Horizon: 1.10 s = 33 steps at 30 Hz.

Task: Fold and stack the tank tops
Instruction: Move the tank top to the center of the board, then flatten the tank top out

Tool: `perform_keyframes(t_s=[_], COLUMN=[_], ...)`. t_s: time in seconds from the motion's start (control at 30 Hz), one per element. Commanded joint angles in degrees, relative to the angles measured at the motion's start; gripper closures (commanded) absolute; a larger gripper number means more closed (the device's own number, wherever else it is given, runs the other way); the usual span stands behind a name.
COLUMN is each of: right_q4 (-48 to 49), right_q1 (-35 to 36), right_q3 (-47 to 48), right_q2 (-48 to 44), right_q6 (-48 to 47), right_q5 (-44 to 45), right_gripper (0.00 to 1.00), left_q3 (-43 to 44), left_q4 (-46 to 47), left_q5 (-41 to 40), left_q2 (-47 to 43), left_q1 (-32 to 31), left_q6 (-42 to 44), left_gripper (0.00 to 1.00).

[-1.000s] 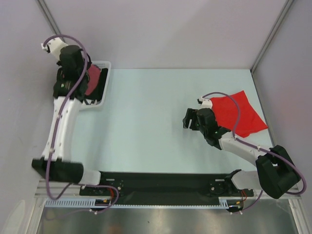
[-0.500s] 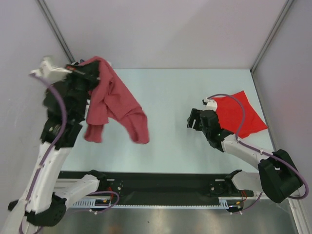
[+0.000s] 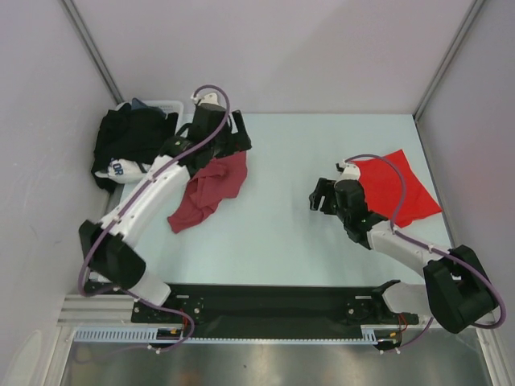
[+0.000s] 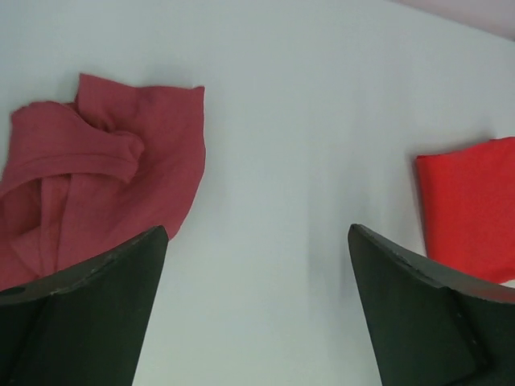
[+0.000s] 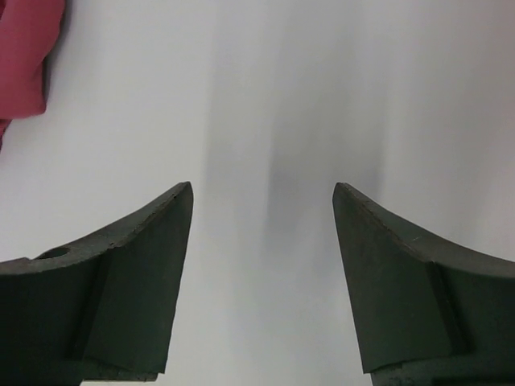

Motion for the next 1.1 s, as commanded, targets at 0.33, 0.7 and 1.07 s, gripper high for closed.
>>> perform_keyframes(t_s=[0.33, 0.7, 1.07], right_q4=[-9.01, -16.07, -15.36], right_q1=[12.16, 20.88, 20.88], right_q3=[23.94, 44.0, 35.75], right_q2=[23.93, 37.23, 29.35], right_q6=[-6.78, -2.3, -3.09], right_q5=[-14.72, -9.0, -5.4], right_gripper=[0.37, 0.37, 0.37], left_q3=[-37.12, -59.55, -60.01], left_q4=[6.95, 12.06, 22.6], left_q5=[5.52, 1.89, 0.65], left_q2=[-32.06, -41.05, -20.05], left_q1=[10.75, 26.94, 30.47], left_q6=[0.92, -9.46, -12.01], left_gripper=[0.0, 0.0, 0.04])
